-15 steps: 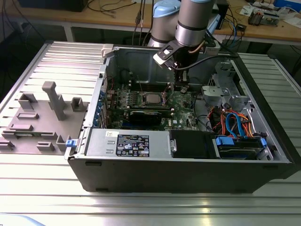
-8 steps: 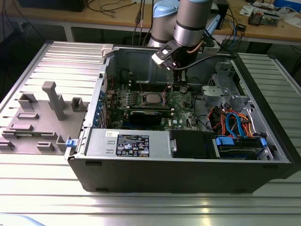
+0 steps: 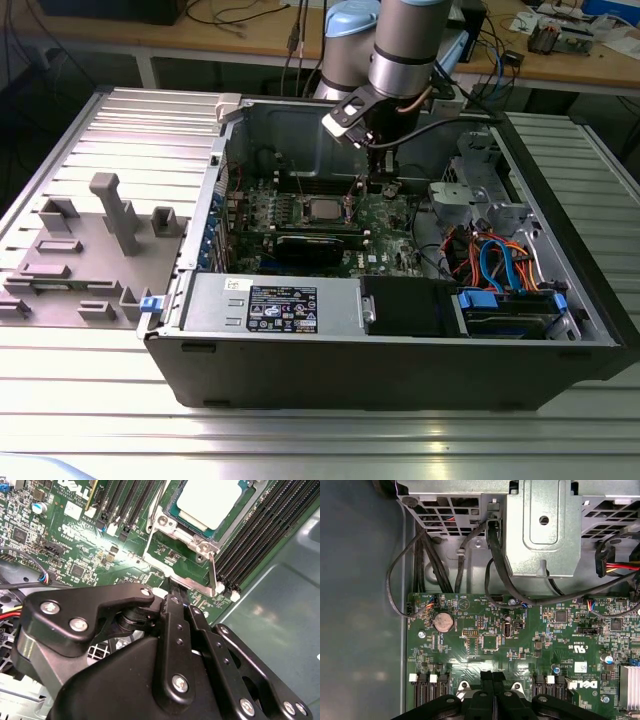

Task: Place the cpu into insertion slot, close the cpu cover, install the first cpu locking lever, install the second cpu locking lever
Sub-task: 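Close the cpu cover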

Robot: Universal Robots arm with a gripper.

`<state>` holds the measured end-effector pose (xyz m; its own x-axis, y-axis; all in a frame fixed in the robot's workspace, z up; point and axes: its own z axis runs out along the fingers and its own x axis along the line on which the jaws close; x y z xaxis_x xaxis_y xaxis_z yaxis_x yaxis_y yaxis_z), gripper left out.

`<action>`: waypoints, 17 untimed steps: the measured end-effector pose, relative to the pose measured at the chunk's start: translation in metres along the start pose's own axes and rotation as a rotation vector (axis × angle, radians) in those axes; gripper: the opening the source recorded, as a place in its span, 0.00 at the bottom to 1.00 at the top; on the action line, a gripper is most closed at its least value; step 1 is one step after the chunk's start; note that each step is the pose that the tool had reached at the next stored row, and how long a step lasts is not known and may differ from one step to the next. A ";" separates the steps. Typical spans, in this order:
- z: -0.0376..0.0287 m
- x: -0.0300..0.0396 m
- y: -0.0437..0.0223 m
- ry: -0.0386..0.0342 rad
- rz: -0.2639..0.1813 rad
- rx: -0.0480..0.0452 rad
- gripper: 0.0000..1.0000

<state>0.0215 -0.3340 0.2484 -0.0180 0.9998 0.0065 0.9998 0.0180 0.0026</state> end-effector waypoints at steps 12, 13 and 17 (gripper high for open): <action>0.0000 0.0001 -0.0049 0.0000 0.000 0.0000 0.11; 0.0000 0.0001 -0.0050 0.0000 0.000 0.0000 0.11; 0.0000 0.0001 -0.0058 0.0000 0.000 0.0000 0.11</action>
<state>0.0157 -0.3340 0.2484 -0.0183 0.9998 0.0065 0.9998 0.0183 0.0026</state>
